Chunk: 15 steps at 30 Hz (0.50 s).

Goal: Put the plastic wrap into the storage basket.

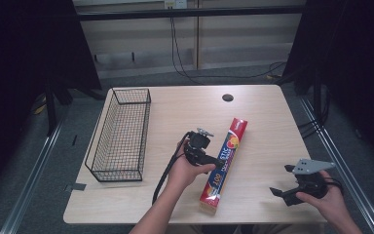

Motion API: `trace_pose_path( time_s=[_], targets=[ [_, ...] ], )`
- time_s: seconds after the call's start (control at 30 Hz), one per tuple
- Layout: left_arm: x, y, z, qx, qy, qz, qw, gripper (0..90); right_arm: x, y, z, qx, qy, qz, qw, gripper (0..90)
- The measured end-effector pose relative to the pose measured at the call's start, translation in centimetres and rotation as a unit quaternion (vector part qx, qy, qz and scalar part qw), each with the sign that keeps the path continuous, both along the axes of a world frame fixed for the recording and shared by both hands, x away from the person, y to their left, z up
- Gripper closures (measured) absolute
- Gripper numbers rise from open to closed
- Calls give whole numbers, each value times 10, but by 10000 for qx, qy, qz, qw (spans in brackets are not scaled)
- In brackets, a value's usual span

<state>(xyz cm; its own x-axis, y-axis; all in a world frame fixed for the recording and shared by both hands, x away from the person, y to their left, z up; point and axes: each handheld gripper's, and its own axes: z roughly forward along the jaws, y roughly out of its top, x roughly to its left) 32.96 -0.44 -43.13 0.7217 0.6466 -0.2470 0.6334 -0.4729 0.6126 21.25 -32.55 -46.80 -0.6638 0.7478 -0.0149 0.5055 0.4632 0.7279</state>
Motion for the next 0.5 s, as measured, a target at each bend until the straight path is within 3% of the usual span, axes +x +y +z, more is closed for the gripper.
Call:
trace_pose_path(
  time_s=[0.4, 0.5],
  targets=[
    [7, -19, 1, 64, 88, -1, 9999, 6, 1, 1, -1, 22, -21, 42, 10000, 29],
    [9, -25, -1, 49, 202, 57, 9998, 6, 1, 0, 0, 19, -45, 50, 10000, 29]
  ],
)
